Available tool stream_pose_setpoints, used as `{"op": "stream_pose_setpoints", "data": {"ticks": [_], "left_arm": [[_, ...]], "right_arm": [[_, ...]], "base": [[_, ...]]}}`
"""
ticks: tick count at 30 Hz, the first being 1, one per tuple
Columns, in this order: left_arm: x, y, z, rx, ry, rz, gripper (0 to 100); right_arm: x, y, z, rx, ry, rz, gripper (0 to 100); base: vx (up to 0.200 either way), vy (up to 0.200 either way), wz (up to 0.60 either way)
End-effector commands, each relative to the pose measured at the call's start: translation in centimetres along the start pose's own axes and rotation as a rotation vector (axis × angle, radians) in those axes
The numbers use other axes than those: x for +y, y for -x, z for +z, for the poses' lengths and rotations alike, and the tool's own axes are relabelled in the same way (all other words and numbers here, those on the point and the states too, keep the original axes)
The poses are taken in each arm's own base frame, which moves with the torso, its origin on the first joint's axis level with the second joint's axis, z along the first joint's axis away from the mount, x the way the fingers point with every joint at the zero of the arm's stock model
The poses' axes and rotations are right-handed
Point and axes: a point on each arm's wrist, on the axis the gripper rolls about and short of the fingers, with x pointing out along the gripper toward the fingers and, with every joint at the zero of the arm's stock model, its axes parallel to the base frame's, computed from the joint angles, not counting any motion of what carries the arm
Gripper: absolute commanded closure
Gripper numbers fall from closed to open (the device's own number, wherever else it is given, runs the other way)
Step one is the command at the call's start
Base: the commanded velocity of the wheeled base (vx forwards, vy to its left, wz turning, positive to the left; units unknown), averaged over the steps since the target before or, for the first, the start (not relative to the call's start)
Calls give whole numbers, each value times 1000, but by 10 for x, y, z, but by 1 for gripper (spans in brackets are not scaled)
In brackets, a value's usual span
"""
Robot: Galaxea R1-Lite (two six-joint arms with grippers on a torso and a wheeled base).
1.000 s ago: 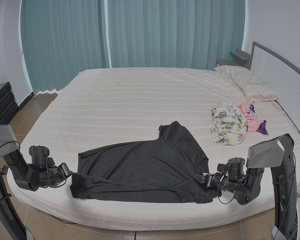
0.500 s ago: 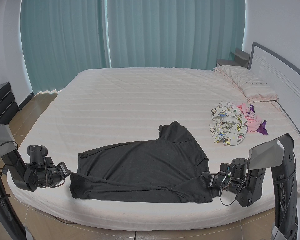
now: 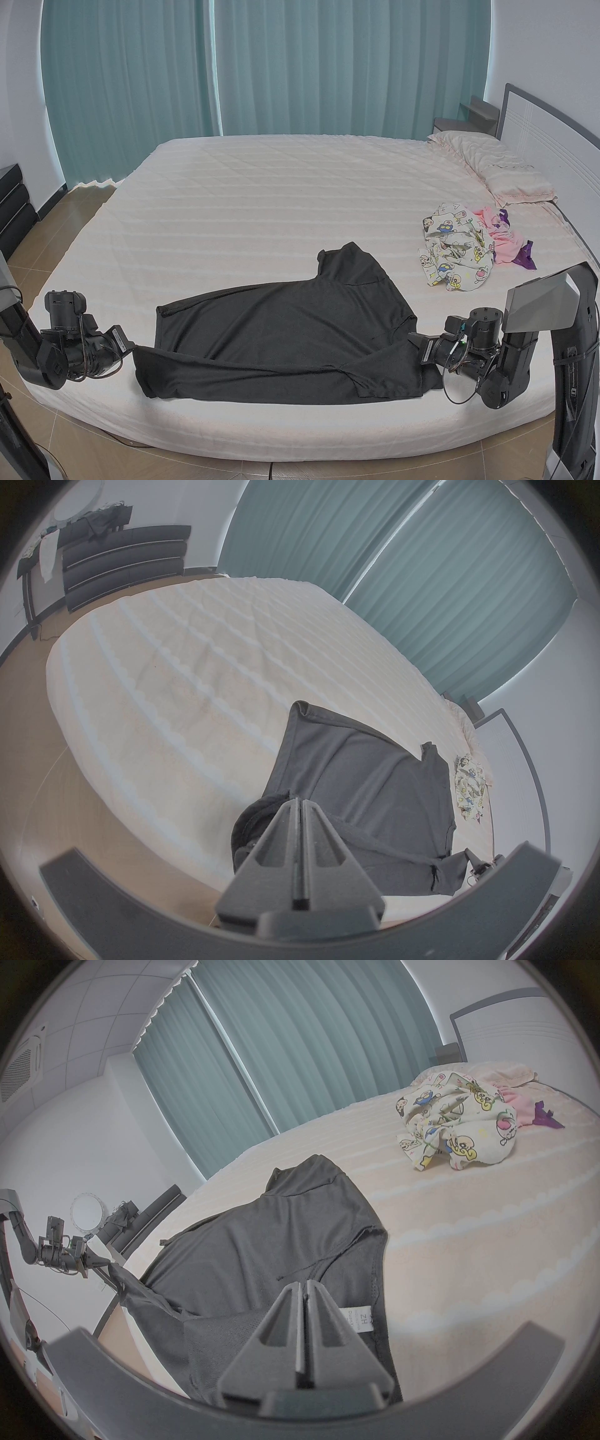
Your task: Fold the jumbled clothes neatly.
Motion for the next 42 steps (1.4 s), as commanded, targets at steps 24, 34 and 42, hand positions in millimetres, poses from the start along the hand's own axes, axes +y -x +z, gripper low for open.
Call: {"op": "stream_pose_setpoints", "data": {"ticks": [24, 34, 42], "left_arm": [[-6, 68, -19, 56, 16, 18, 100], [-2, 81, -33, 146, 32, 69, 100], [11, 83, -50, 211, -42, 115, 100]], "right_arm": [[7, 32, 28, -62, -56, 5, 100], [10, 54, 26, -18, -67, 21, 100], [14, 72, 21, 32, -66, 48, 100]], "base": [[0, 0, 0], [0, 0, 0], [0, 0, 0]]}}
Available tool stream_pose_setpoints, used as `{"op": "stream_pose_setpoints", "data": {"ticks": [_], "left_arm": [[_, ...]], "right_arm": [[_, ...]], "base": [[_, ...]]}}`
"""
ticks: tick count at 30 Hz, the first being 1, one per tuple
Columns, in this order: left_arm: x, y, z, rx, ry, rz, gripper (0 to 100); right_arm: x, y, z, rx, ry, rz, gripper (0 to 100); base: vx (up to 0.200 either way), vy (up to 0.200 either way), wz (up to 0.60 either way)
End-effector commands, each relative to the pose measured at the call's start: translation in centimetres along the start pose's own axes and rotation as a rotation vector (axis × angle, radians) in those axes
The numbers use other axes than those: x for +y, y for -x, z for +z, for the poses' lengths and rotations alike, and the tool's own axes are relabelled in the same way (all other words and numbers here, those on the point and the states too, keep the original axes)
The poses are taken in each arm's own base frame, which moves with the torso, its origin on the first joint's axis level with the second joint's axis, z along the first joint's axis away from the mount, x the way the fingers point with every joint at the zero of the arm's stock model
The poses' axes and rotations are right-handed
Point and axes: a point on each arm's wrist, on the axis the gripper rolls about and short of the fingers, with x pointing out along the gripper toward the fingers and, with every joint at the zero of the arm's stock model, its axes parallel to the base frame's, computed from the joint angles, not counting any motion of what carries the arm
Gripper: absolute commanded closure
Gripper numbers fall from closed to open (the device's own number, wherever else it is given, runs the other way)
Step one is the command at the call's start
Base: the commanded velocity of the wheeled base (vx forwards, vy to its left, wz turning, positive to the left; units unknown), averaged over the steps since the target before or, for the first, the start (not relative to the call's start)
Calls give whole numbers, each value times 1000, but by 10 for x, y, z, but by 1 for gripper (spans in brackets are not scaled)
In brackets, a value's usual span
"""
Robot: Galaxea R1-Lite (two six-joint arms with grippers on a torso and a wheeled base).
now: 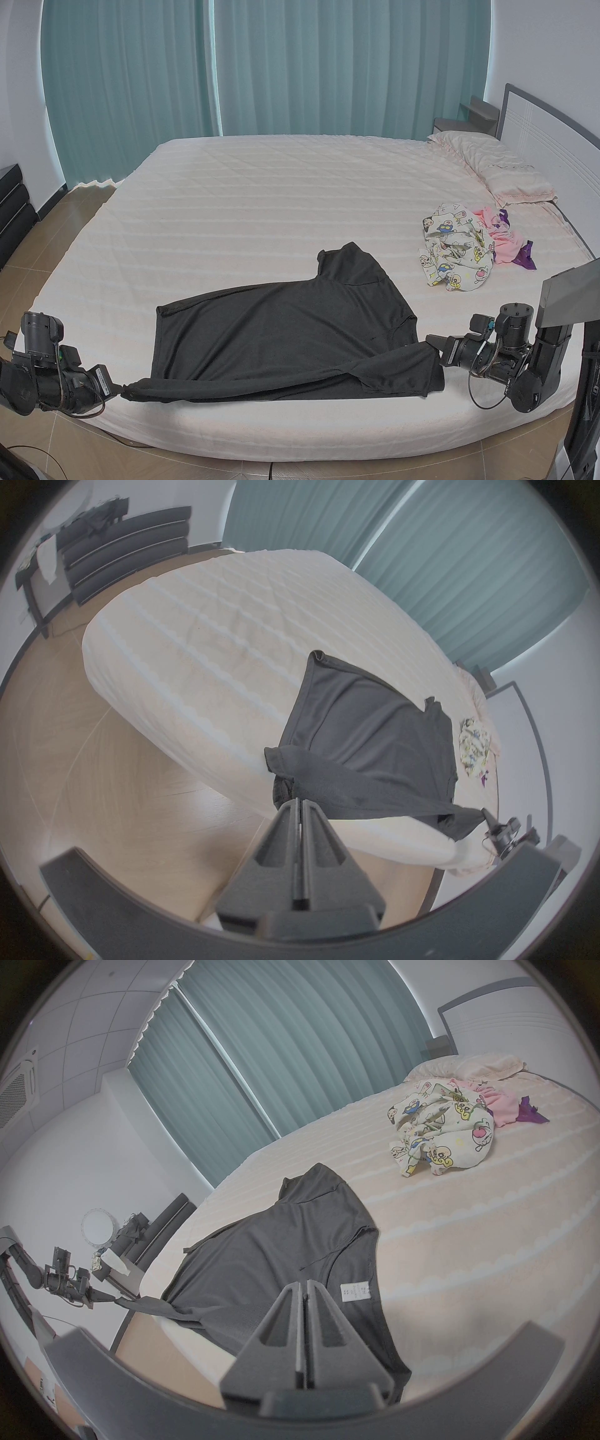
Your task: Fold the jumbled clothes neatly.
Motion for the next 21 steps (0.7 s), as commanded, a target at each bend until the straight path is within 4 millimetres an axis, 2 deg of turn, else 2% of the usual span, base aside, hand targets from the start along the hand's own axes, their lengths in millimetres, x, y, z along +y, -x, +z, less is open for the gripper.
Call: {"op": "stream_pose_setpoints", "data": {"ticks": [1, 7, 13, 17, 18, 21], "left_arm": [[8, 0, -8, 27, -3, 31, 100], [15, 6, -7, -2, 21, 42, 100], [19, 6, -18, 40, -14, 58, 100], [18, 5, -14, 32, -18, 55, 100], [17, -1, -4, 25, -14, 55, 100], [15, -8, 12, 0, 9, 53, 100]], "right_arm": [[4, 13, -1, 17, 8, 19, 100], [6, 18, -7, 48, 5, 28, 100], [8, 17, -2, 27, 10, 39, 100], [9, 13, 7, -13, 18, 50, 100], [9, 8, 14, -48, 20, 58, 100], [8, 0, 15, -56, 27, 65, 100]], "base": [[0, 0, 0], [0, 0, 0], [0, 0, 0], [0, 0, 0], [0, 0, 0], [0, 0, 0]]}}
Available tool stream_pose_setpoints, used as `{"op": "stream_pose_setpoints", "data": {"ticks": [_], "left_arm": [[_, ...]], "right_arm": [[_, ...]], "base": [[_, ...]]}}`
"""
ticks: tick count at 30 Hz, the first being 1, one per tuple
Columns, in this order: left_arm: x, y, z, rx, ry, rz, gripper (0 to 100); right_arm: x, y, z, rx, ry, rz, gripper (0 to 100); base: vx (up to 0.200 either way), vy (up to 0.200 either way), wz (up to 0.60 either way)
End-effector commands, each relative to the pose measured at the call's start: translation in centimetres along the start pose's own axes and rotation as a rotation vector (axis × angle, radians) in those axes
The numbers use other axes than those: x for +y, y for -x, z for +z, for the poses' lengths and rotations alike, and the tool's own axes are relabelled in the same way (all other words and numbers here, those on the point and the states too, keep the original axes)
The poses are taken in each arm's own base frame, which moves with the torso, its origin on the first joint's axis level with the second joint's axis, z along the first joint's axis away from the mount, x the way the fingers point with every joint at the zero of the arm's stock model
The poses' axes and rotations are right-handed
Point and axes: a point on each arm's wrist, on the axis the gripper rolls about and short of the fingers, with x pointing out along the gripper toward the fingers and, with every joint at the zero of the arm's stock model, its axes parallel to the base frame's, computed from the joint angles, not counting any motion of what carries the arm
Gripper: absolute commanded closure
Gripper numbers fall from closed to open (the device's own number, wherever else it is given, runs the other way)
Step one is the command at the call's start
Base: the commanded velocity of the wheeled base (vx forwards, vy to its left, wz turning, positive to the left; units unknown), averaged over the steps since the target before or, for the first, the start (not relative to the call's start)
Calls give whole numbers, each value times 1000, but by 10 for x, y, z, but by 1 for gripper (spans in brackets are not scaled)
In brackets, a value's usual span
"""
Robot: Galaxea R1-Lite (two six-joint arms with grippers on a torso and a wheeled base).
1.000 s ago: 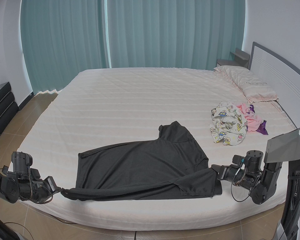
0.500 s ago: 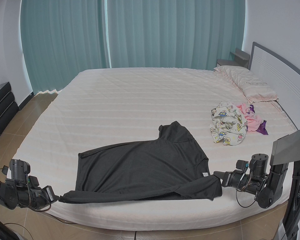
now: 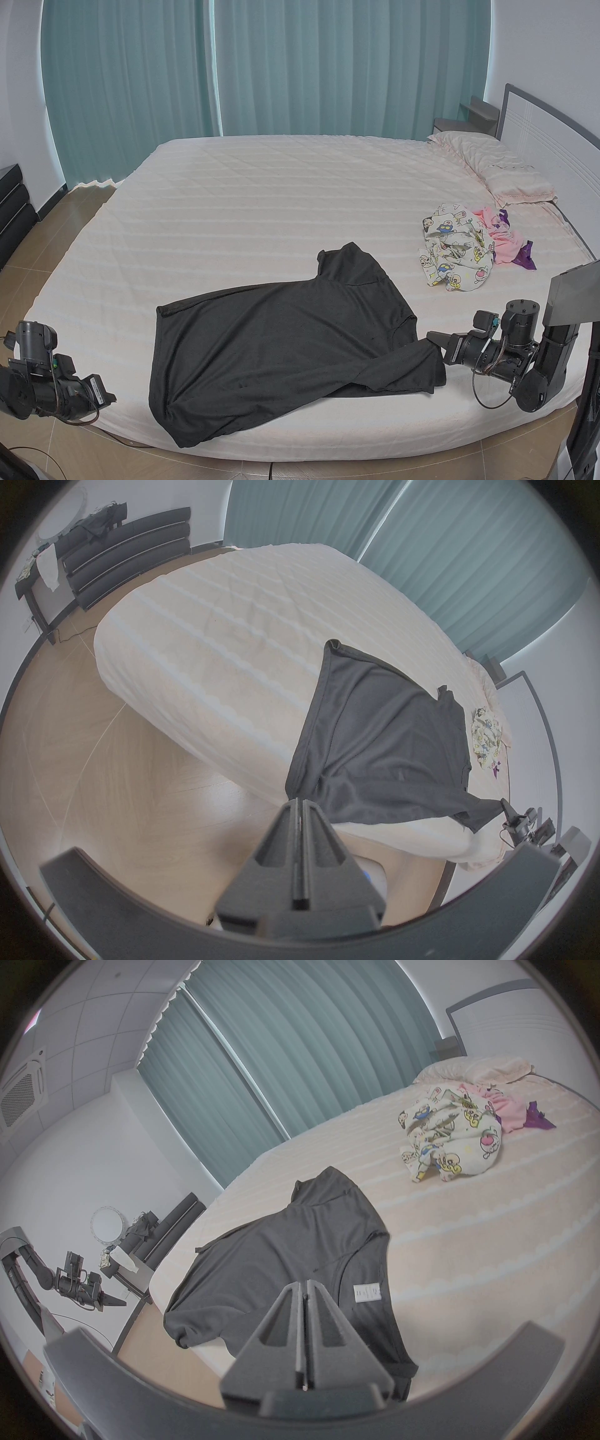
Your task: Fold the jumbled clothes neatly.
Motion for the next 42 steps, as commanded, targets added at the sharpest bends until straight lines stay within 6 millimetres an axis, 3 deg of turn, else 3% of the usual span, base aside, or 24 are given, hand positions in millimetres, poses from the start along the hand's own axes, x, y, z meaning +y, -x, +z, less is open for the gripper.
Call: {"op": "stream_pose_setpoints", "data": {"ticks": [1, 7, 12, 13, 21, 29, 36, 42], "left_arm": [[-1, -12, 21, -16, 28, 3, 100], [4, -34, 14, 123, 34, -51, 100], [11, -47, 5, 199, -95, -41, 100], [12, -49, 4, 204, -105, -41, 0], [8, -58, 0, 213, -182, -58, 0], [5, -82, 0, 204, -237, -74, 0], [-16, -108, -7, 191, -268, -60, 0], [-27, -116, -5, 129, -262, -79, 0]], "right_arm": [[0, -11, 7, -43, 17, 18, 100], [-5, -22, -3, -11, 13, 11, 100], [-11, -35, 2, -47, 12, 8, 100], [-11, -36, 3, -51, 13, 9, 100], [-14, -44, 4, -65, 16, 10, 100], [-17, -49, 6, -78, 17, 11, 100], [-17, -49, 6, -79, 15, 9, 100], [-17, -49, 6, -76, 14, 12, 100]], "base": [[0, 0, 0], [0, 0, 0], [0, 0, 0], [0, 0, 0], [0, 0, 0], [0, 0, 0], [0, 0, 0], [0, 0, 0]]}}
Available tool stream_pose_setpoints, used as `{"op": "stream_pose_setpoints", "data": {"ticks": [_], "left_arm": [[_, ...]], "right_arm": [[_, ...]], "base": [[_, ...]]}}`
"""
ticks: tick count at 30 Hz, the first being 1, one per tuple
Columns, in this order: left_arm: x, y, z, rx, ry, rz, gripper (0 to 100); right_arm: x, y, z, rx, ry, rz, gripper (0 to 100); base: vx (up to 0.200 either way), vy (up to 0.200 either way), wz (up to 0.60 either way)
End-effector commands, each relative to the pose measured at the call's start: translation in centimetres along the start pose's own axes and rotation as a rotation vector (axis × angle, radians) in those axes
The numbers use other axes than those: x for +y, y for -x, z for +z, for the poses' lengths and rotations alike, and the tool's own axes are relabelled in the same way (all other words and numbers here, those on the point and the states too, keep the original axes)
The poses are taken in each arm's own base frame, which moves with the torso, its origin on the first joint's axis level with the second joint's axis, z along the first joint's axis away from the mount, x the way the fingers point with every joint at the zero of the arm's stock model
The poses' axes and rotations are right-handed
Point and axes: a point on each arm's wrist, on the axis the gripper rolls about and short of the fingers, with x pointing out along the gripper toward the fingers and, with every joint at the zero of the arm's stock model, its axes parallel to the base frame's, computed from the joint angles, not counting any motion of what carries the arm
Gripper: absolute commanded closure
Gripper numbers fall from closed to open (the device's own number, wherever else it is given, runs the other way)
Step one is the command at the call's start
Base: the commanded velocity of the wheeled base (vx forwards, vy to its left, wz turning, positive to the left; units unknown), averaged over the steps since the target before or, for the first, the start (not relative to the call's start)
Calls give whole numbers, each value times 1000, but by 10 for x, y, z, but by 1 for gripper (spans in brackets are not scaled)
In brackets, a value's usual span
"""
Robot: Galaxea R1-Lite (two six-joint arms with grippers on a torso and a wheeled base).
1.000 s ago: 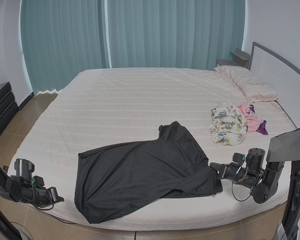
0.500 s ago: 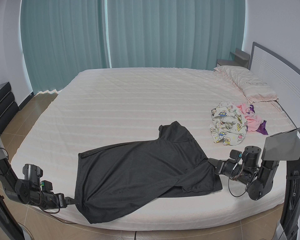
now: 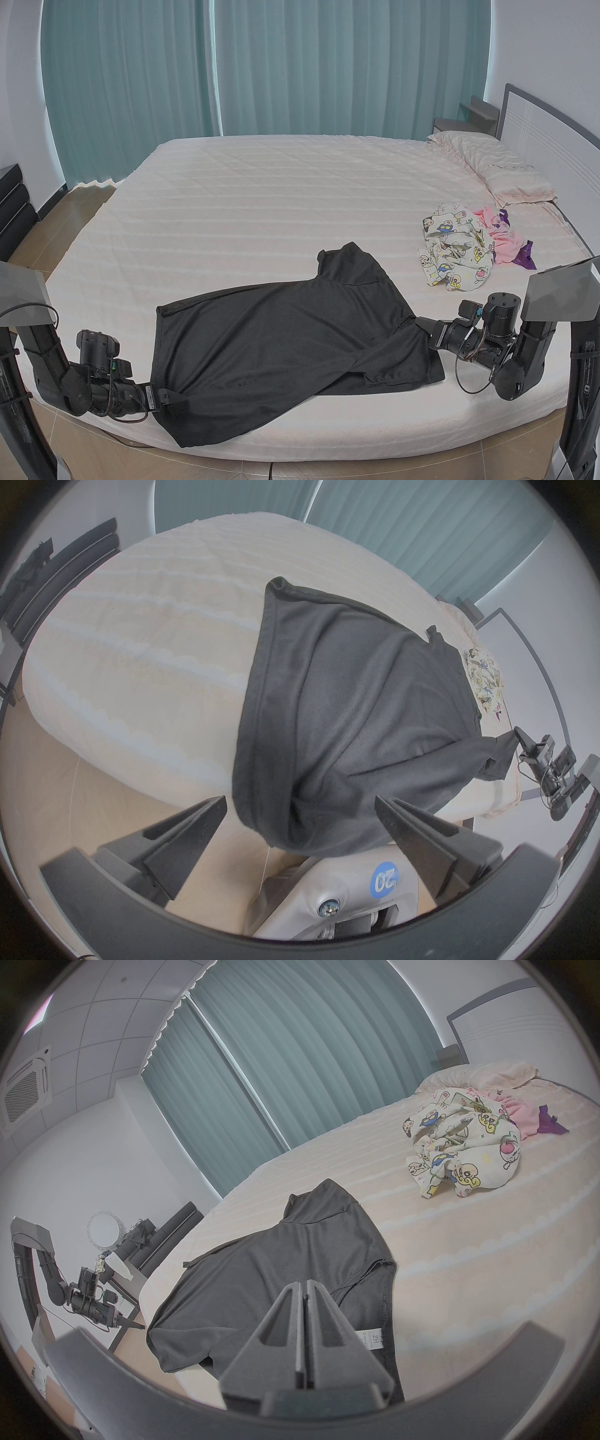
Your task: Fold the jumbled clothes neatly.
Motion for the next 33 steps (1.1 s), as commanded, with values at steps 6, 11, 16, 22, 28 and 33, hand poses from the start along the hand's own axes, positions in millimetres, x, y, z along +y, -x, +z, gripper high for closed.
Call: {"op": "stream_pose_setpoints", "data": {"ticks": [6, 11, 16, 22, 28, 33], "left_arm": [[2, -25, -3, -6, -18, 86, 0], [3, -29, -3, -10, -14, 89, 0], [1, -31, 2, -29, -14, 80, 0], [0, -28, 1, -31, -14, 80, 100], [-5, -11, 4, -83, 33, 66, 100], [-7, -6, 15, -135, 59, 54, 100]], "right_arm": [[1, 0, 1, -7, 3, 6, 100], [1, 0, 0, -6, 3, 5, 100], [1, 1, 0, -6, 3, 5, 100], [1, 1, 0, -3, 2, 4, 100], [0, 0, -1, -3, 2, 4, 100], [0, 0, -1, -3, 2, 4, 100]], "base": [[0, 0, 0], [0, 0, 0], [0, 0, 0], [0, 0, 0], [0, 0, 0], [0, 0, 0]]}}
